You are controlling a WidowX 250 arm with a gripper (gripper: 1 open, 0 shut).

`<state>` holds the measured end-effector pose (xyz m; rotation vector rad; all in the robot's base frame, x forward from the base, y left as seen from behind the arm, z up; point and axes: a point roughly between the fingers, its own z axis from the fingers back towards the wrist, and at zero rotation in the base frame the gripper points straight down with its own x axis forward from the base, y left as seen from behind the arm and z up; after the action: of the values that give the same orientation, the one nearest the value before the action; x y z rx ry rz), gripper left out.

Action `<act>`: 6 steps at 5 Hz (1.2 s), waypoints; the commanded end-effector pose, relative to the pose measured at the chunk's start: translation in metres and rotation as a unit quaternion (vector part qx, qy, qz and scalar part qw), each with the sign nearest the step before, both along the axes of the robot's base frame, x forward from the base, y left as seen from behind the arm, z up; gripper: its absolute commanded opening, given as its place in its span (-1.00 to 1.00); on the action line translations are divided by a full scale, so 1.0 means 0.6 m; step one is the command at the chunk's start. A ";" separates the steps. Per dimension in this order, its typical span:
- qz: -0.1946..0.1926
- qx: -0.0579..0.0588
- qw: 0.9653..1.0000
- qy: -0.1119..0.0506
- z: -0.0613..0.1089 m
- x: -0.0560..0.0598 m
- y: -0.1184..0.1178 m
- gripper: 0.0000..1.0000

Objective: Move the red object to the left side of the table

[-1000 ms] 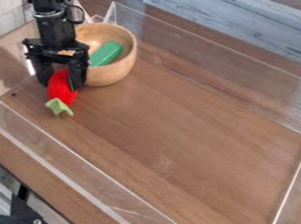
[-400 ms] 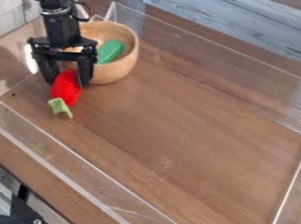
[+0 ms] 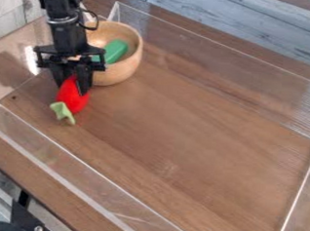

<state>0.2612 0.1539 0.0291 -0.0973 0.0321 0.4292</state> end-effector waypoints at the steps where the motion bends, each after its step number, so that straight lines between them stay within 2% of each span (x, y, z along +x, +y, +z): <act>1: 0.027 0.006 1.000 -0.009 0.012 -0.011 0.020 1.00; 2: 0.052 0.005 0.999 -0.008 0.017 -0.022 0.033 -1.00; 4: 0.101 0.001 0.995 -0.008 0.003 -0.008 0.040 -1.00; 6: 0.048 -0.005 0.999 -0.006 0.011 -0.007 0.039 -1.00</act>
<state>0.2504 0.1709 0.0250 -0.1284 0.0604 0.5324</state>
